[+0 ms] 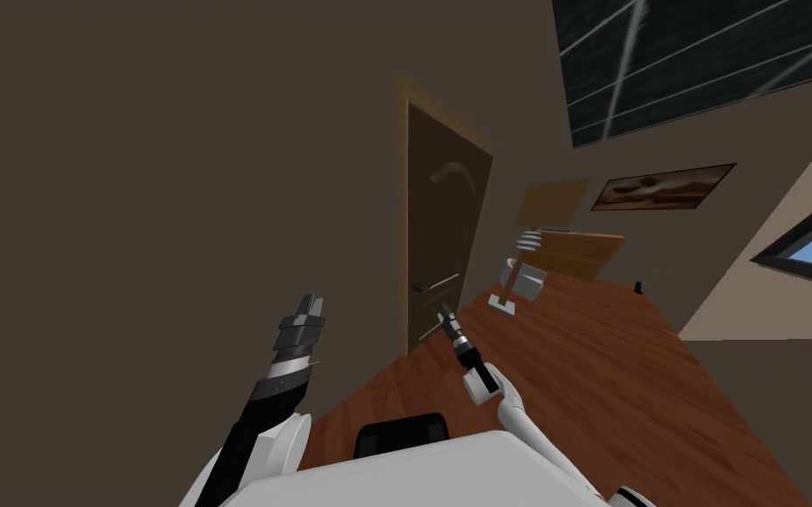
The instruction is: Pull the door open
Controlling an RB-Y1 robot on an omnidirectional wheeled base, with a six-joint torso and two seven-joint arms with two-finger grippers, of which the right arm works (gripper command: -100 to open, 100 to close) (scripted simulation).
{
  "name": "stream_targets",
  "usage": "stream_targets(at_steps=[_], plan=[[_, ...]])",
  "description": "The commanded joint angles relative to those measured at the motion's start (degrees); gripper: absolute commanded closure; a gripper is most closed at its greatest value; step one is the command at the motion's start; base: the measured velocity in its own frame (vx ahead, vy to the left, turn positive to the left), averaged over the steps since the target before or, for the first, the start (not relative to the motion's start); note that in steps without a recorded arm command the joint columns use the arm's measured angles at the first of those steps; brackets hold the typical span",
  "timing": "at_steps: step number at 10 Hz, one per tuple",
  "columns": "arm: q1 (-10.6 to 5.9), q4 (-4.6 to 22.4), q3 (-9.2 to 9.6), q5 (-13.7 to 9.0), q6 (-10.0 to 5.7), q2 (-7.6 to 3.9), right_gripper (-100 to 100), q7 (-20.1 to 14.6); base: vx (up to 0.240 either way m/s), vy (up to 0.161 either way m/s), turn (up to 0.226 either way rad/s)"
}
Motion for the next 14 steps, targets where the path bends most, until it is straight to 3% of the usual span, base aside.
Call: stream_targets(at_steps=[1,7,14], plan=[[-1.21,2.66,0.51,0.1,-0.07,-0.79,-100,-0.45,0.059,-0.109,0.178],[-5.74,13.13,2.2,0.41,-1.81,-3.31,-100,-2.04,0.04,-0.087,0.177],[-9.12,21.08,3.46,0.64,-3.11,-5.19,-100,-3.23,0.024,-0.06,0.122]])
